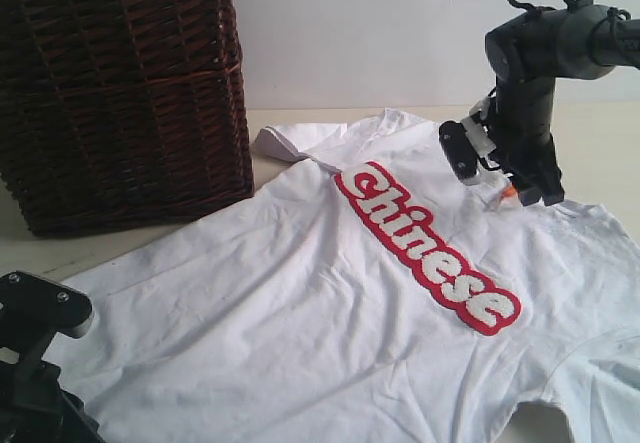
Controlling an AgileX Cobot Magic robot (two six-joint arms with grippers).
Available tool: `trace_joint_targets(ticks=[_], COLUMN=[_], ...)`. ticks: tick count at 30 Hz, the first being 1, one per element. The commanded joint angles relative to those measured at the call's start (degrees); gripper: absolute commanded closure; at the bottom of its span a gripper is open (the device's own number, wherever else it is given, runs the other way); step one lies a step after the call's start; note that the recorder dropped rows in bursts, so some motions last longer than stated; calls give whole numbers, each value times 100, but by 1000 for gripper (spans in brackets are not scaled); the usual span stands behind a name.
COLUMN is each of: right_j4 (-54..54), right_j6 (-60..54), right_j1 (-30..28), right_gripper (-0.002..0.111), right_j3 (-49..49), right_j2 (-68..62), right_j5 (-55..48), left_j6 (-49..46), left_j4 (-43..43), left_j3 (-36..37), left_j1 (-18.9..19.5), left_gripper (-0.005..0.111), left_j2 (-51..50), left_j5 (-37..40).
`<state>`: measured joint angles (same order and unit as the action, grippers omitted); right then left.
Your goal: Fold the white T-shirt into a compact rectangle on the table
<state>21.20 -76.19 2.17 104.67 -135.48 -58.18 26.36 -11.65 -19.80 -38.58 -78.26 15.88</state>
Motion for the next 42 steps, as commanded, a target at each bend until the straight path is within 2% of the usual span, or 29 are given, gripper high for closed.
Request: trace_joint_targets(ticks=[1, 3, 5, 7, 9, 12, 16, 20, 22, 25, 31, 32, 38, 40, 42], right_j4=[202, 185, 264, 453, 1117, 972, -461, -1284, -1418, -1678, -2120, -2223, -2780, -2868, -2995], right_j6=[12, 894, 1164, 1344, 1352, 1348, -467, -1013, -1128, -1308, -1587, -1624, -1717, -1717, -1738], right_j1=[-28, -28, -28, -15, -15, 167, 110, -318, -487, -680, -758, -758, -758, -758, -748], right_gripper=[53, 53, 53, 53, 53, 53, 53, 53, 53, 53, 53, 53, 53, 53, 53], right_j3=[20, 20, 32, 32, 32, 32, 32, 43, 43, 43, 43, 43, 43, 43, 43], right_j2=[-141, -141, -117, -95, -80, 55, 91, 275, 344, 404, 409, 409, 409, 409, 409], right_j5=[450, 1106, 1240, 1094, 1002, 675, 582, 393, 338, 227, 246, 260, 362, 309, 285], left_j6=[-23, -23, -23, -48, -48, -63, -82, -213, -213, -213, -237, -237, -486, -1754, -2281], left_j4=[60, 60, 60, 60, 60, 60, 60, 60, 60, 36, -449, -549, -1129, -1815, -2040], left_j3=[27, 27, 27, 27, 27, 27, 27, 27, 27, 27, 27, 27, 27, 27, 15], left_j1=[-36, -36, -36, -36, -36, -36, -36, -36, -36, -36, -36, -36, -36, -36, -1], left_gripper=[107, 107, 107, 107, 107, 107, 107, 105, 97, 74, 9, 1, 2, 2, 2], left_j2=[36, 36, 36, 36, 36, 36, 36, 36, 36, 36, 36, 36, 36, 36, 36], left_j5=[-24, -24, -24, -46, -46, -46, -11, -170, -241, -266, -381, -381, -368, -65, 256])
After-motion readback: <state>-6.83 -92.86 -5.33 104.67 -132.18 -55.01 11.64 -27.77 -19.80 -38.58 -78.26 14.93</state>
